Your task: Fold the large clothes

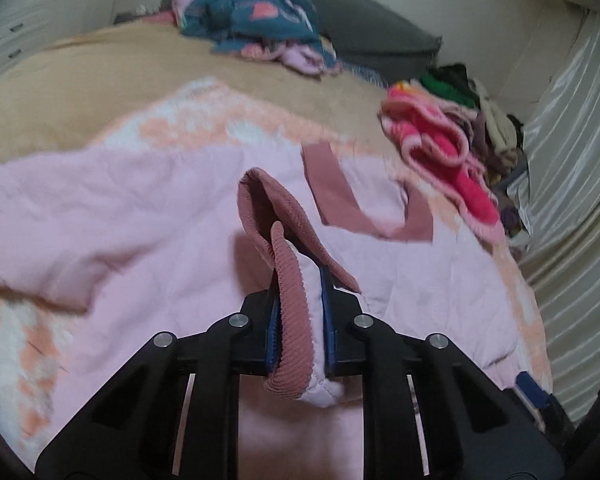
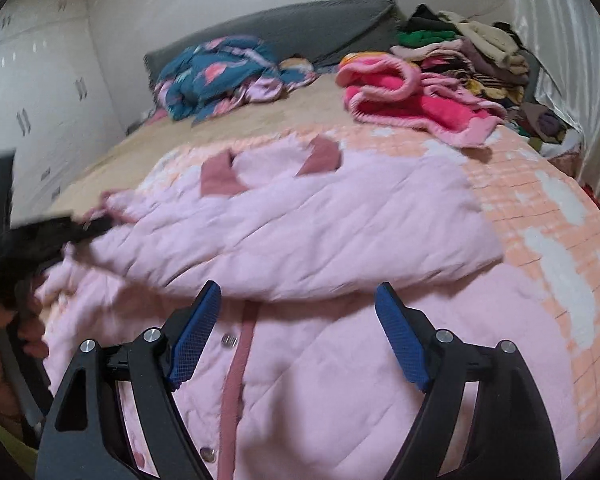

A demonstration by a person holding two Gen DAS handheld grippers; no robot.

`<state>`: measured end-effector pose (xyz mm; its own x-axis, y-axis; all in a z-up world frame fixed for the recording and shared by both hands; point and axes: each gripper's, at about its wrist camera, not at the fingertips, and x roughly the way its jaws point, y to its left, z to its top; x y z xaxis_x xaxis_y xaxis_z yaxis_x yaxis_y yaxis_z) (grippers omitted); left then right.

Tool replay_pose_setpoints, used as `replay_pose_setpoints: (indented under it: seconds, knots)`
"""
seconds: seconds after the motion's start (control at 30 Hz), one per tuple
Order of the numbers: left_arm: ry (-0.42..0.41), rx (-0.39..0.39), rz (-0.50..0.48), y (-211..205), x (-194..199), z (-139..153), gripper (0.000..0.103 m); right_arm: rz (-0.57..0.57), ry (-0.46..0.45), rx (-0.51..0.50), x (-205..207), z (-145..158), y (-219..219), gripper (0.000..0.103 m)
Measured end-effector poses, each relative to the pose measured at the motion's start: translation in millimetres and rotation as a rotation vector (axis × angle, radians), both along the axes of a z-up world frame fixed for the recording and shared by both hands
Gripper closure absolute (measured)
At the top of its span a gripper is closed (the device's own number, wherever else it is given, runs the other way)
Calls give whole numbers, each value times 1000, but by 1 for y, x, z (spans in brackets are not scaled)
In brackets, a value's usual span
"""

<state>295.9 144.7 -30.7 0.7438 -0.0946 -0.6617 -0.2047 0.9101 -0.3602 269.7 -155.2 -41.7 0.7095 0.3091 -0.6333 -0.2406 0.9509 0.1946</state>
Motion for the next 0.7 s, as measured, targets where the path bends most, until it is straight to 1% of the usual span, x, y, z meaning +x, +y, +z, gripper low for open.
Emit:
replay_pose_setpoints:
  seconds: [0.03,0.13,0.23,0.3,0.33,0.4,0.47,0.53,0.57,0.63,0.7]
  knots:
    - [-1,4,3,4,0,1,93,-11,-1,6,8,4,-6,25]
    - [49,-2,8,7,5,-11,93,-58,11,-18,30,8,-18,25]
    - [109,32,14,3,9,-25,92,-80,63,-42,57,2,-28,25]
    - [132,41,14,1,9,-31,91,-81,103,-43,72,-7,-33,25]
    - [140,41,14,1,10,-34,90,-100,135,-62,81,-14,-38,25]
    - [149,34,17,3,12,-37,89,-117,184,-67,93,-26,-45,25]
    - [162,33,19,5,13,-41,86,-139,224,-96,100,-39,-49,25]
    - [174,35,20,4,13,-44,84,-136,267,-122,106,-54,-53,25]
    - [180,37,17,4,13,-45,83,-124,280,-131,108,-61,-53,25]
    - [184,40,13,1,14,-47,80,-132,273,-124,107,-69,-56,24]
    - [178,65,13,-2,13,-45,76,-143,266,-115,105,-73,-58,24]
